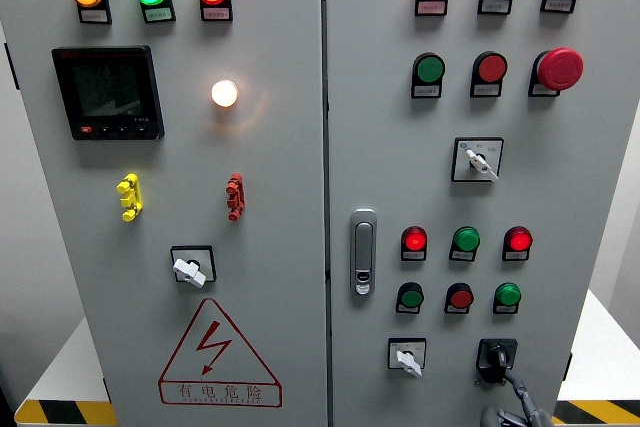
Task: Trip black knob to open circuit
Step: 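Grip the black rotary knob with the right hand and twist it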
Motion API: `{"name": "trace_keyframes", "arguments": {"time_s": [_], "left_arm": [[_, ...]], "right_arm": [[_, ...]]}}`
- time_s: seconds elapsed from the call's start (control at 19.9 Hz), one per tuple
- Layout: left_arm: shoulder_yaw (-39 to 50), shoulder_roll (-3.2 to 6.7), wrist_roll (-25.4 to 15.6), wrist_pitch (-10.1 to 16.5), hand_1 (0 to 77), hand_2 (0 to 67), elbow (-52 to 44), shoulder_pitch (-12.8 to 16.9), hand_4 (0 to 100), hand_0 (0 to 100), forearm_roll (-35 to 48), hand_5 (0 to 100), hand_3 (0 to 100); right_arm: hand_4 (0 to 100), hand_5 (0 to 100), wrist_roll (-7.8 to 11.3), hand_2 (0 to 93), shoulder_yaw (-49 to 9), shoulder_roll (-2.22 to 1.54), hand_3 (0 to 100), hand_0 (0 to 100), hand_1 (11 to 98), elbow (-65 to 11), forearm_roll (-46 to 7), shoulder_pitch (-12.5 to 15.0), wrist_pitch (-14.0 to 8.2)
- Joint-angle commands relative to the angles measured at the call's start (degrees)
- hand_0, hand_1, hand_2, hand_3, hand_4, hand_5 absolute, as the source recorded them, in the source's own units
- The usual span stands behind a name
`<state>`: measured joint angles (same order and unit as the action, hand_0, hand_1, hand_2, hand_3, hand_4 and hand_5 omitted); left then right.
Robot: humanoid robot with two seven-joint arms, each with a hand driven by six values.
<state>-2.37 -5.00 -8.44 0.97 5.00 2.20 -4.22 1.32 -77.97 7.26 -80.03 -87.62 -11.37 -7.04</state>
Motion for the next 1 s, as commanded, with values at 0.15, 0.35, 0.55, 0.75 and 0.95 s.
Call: {"name": "trace_keyframes", "arguments": {"time_s": [0.15, 0.35, 0.55, 0.75, 0.95], "left_arm": [[0.0, -0.01, 0.0, 0.0, 3.6, 12.7, -0.1, 0.0, 7, 0, 0.0, 2, 21], [0.0, -0.01, 0.0, 0.0, 3.5, 12.7, -0.1, 0.0, 7, 0, 0.0, 2, 21], [0.0, -0.01, 0.0, 0.0, 3.6, 12.7, -0.1, 0.0, 7, 0, 0.0, 2, 21], [0.0, -0.01, 0.0, 0.0, 3.5, 12.7, -0.1, 0.0, 7, 0, 0.0, 2, 21], [0.0, -0.01, 0.0, 0.0, 3.5, 12.7, 0.0, 0.0, 7, 0, 0.0, 2, 21]], "right_arm": [[88, 100, 0.0, 3.2, 0.7, 0.56, 86, 84, 55.5, -0.2, -0.1, 0.0, -0.1], [88, 100, 0.0, 3.4, 1.8, 0.65, 86, 85, 55.3, -0.2, -0.2, 0.2, -0.2], [88, 100, 0.0, 3.4, 1.9, 0.65, 86, 85, 55.0, -0.3, -0.2, 0.2, -0.2], [88, 100, 0.0, 3.5, 1.7, 0.74, 86, 85, 54.6, -0.3, -0.2, -0.1, -0.3], [88, 100, -0.09, 3.5, 1.9, 0.83, 86, 85, 54.0, -0.4, -0.2, -0.1, -0.3]]}}
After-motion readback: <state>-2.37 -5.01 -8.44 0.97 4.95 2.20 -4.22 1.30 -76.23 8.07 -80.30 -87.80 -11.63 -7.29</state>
